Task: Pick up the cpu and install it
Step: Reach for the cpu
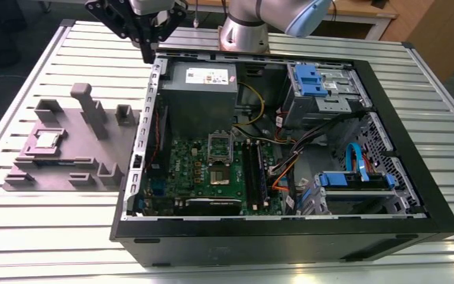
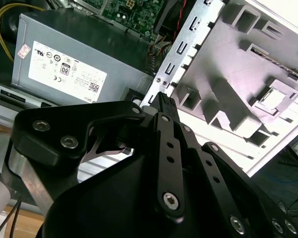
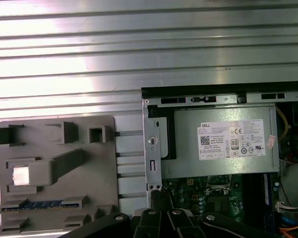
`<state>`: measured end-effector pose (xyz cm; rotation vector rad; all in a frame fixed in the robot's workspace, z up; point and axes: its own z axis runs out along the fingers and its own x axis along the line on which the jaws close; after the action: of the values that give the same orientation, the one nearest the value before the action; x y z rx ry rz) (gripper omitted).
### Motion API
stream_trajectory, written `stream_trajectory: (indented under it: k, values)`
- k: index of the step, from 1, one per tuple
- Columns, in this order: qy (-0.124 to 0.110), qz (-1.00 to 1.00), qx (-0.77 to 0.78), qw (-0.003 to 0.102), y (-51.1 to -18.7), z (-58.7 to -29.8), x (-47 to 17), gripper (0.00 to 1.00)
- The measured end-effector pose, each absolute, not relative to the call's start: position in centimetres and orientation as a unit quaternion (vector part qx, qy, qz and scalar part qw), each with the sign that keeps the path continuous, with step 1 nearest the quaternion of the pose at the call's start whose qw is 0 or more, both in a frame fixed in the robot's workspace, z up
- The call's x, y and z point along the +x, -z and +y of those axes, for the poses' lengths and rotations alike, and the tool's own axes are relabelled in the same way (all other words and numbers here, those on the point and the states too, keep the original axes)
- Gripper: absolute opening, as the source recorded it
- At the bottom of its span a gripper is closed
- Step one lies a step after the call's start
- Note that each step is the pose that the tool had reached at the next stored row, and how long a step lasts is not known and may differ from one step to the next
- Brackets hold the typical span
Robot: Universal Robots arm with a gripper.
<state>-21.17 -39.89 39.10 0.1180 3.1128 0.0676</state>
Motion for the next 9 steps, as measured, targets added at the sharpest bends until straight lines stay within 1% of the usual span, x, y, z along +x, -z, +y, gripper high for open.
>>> stream_trajectory:
  k: [9]
  values:
    - [-0.022,0.999,0.038,0.013,-39.09,-39.89,-21.37,0.10]
